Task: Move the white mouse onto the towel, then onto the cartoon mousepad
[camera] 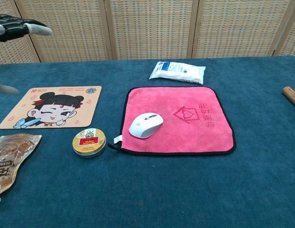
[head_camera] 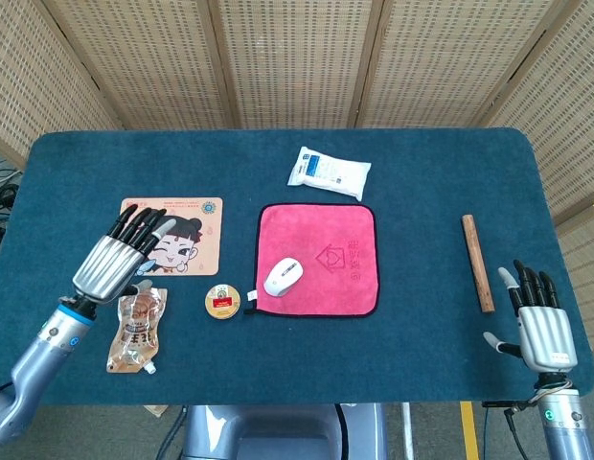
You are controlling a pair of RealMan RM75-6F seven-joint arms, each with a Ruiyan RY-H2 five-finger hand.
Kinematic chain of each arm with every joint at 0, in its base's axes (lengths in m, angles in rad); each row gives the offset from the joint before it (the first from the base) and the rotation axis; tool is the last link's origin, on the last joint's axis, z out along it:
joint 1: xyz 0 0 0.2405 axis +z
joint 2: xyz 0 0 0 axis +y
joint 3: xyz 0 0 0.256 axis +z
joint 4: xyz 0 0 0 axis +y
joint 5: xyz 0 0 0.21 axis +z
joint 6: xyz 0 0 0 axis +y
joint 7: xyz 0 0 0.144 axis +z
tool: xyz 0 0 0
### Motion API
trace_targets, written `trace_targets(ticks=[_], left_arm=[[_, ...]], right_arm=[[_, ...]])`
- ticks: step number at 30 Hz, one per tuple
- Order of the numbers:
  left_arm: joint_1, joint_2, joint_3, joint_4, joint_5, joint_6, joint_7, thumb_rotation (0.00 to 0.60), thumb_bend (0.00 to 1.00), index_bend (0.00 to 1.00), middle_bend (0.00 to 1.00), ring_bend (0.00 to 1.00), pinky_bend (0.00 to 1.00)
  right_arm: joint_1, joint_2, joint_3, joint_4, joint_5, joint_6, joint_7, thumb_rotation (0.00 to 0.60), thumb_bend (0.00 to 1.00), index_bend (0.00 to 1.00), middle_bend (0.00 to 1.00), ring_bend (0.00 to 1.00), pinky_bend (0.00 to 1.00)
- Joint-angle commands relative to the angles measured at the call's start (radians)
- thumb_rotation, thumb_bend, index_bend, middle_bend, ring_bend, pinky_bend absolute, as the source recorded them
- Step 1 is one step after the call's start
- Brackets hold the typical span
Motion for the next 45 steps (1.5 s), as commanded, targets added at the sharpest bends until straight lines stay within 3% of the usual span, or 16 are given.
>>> trace_targets(ticks=[1,6,12,21,31,45], left_arm=[[-0.076,-0.042,-0.011,0.069,0.026,-0.066,0.036,0.600,0.00,0.00,0.00,0.00,0.00],[-0.217,-0.130,-0.016,0.187,0.065,-0.184,0.049,0.600,0.00,0.00,0.00,0.00,0.00],[-0.302,-0.184,-0.006,0.249,0.090,-0.230,0.057,0.600,0.00,0.00,0.00,0.00,0.00],[-0.367,-0.263,0.007,0.311,0.108,-0.247,0.074,0.600,0.00,0.00,0.00,0.00,0.00],[-0.454,-0.420,0.043,0.492,0.113,-0.282,0.095,0.600,0.00,0.00,0.00,0.00,0.00],[-0.493,-0.493,0.072,0.584,0.104,-0.275,0.067,0.600,0.00,0.00,0.00,0.00,0.00]], right_arm=[[-0.004,0.004,0.009,0.001,0.004,-0.004,0.015,0.600,0.00,0.06,0.00,0.00,0.00],[-0.012,0.016,0.026,0.010,0.008,-0.012,0.063,0.600,0.00,0.06,0.00,0.00,0.00],[-0.019,0.026,0.039,0.020,0.013,-0.024,0.106,0.600,0.00,0.06,0.00,0.00,0.00],[-0.029,0.038,0.049,0.020,0.006,-0.024,0.147,0.600,0.00,0.06,0.00,0.00,0.00],[-0.045,0.056,0.061,0.021,-0.010,-0.018,0.211,0.600,0.00,0.06,0.00,0.00,0.00],[-0.050,0.057,0.071,0.025,-0.010,-0.029,0.228,0.600,0.00,0.06,0.00,0.00,0.00]])
